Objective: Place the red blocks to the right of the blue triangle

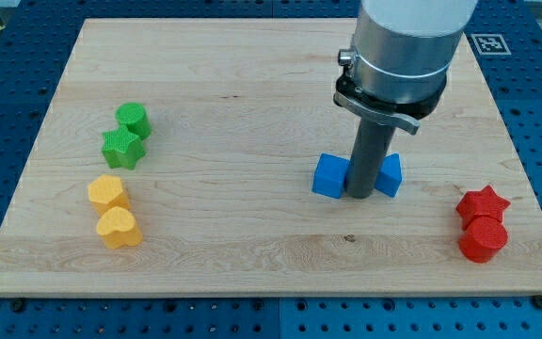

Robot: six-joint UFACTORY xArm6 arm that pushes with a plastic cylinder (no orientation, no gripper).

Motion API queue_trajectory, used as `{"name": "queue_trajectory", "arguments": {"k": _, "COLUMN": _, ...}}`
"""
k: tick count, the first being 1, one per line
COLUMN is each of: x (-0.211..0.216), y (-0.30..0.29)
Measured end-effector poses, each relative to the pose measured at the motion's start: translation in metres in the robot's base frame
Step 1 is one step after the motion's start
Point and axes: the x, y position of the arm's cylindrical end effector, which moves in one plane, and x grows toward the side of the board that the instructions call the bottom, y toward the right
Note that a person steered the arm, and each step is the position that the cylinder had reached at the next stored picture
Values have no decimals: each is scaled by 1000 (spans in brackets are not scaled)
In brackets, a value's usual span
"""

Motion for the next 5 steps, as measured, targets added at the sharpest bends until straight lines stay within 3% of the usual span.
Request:
{"name": "queue_trajectory", "arguments": {"k": 2, "x": 54, "y": 8}}
{"name": "queue_trajectory", "arguments": {"k": 4, "x": 90, "y": 101}}
{"name": "queue_trajectory", "arguments": {"k": 5, "x": 93, "y": 104}}
